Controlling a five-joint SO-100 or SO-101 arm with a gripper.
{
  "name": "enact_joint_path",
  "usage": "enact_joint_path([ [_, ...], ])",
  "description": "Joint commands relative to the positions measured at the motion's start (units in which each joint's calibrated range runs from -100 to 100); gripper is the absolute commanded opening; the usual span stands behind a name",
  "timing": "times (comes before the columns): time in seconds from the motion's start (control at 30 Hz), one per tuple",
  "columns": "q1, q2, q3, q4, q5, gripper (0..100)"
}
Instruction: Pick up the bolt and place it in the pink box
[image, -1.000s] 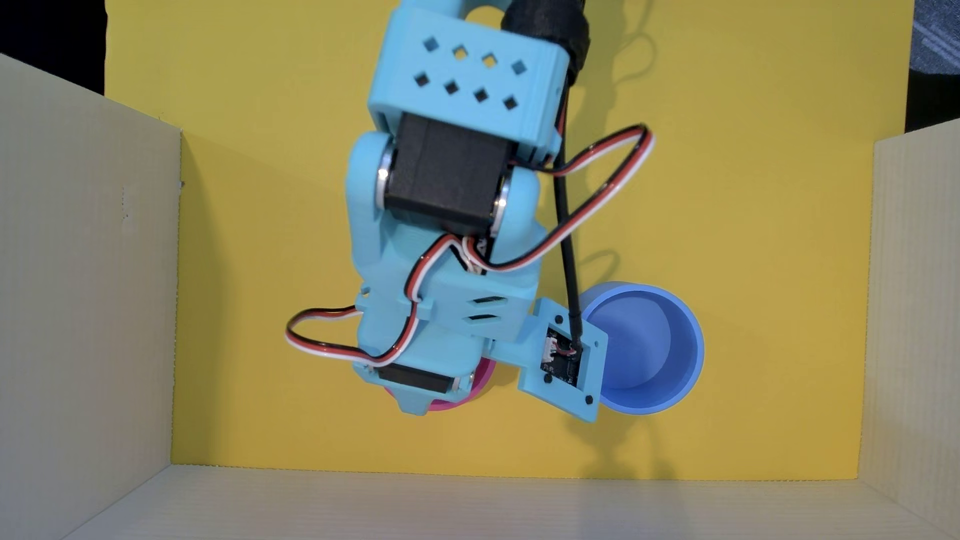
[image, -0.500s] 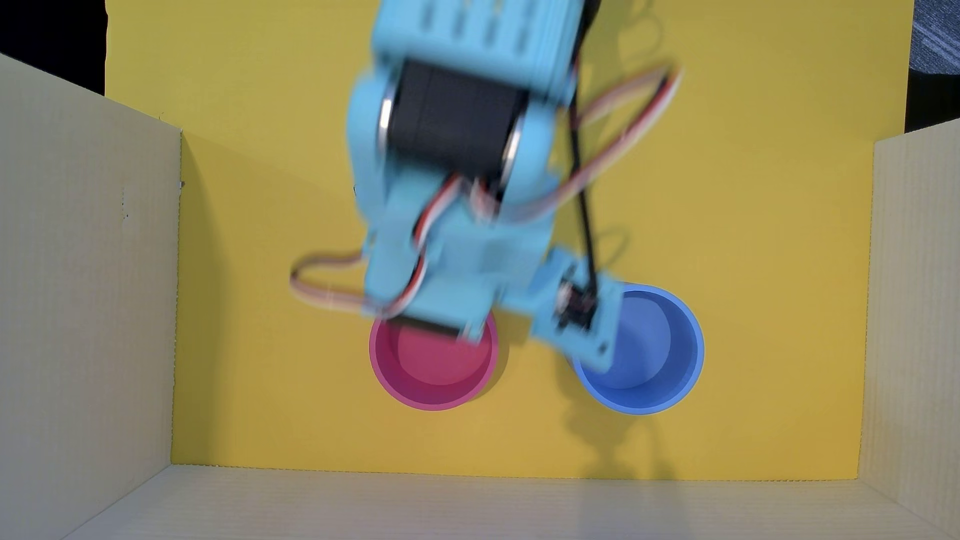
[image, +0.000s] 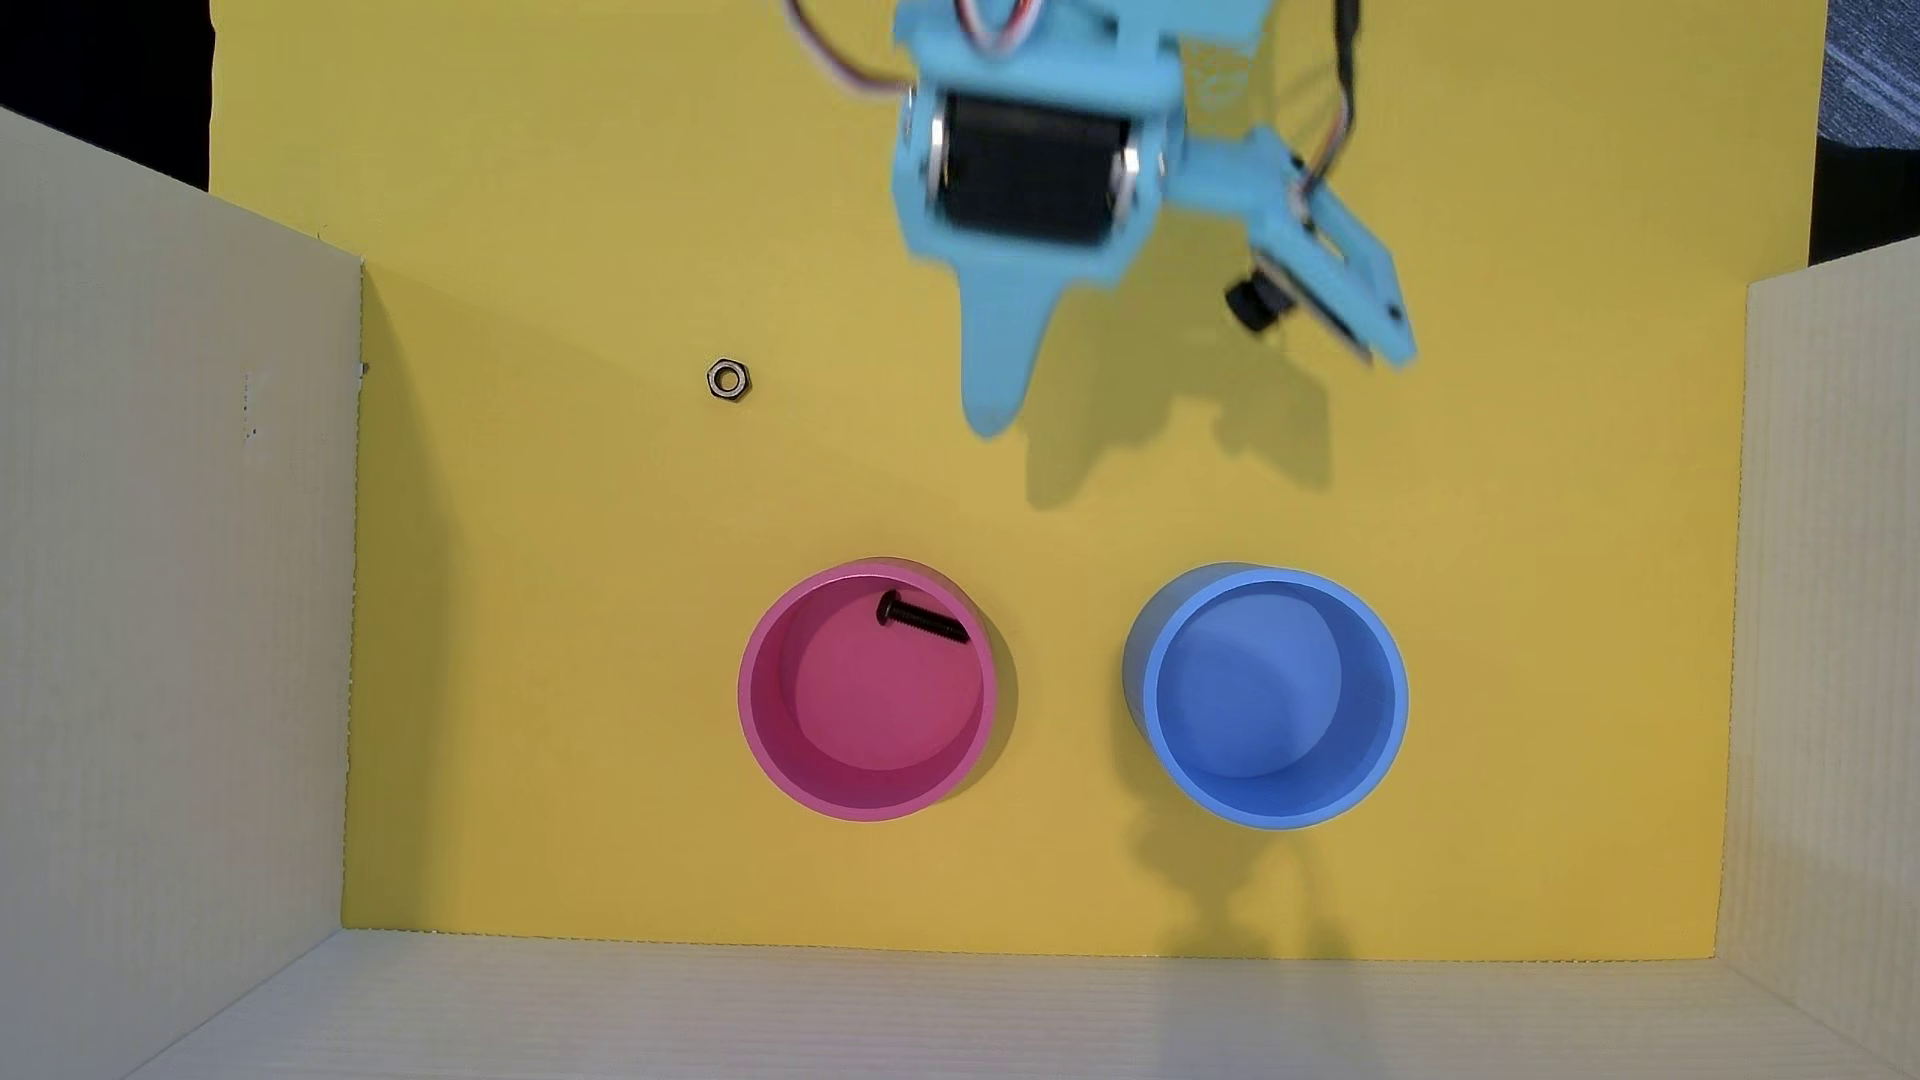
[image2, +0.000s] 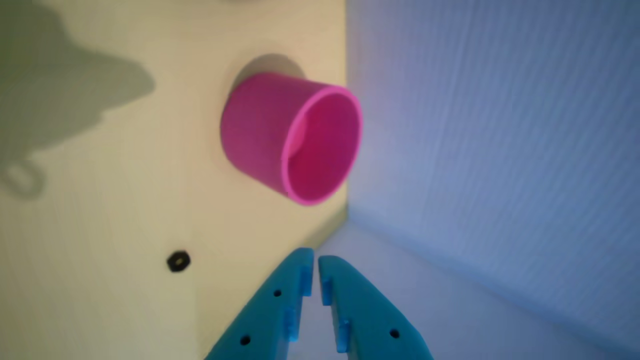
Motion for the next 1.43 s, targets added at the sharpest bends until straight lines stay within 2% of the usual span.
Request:
enact_joint_path([
  [0.0, -0.4, -11.5, 7.5, -2.2, -0.2, 1],
  [0.37, -9.6, -41.0, 31.4, -1.2, -0.2, 1],
  [0.53, -10.7, -38.8, 34.1, 0.3, -1.1, 1],
  [0.67, -10.7, -39.8, 36.5, 8.0, -7.1, 1],
  [0.77, -10.7, -39.9, 38.5, 11.6, -9.0, 1],
  [0.97, -11.3, -39.9, 38.0, 17.7, -9.0, 1],
  [1.4, -10.7, -39.9, 37.9, 18.3, -9.3, 2],
])
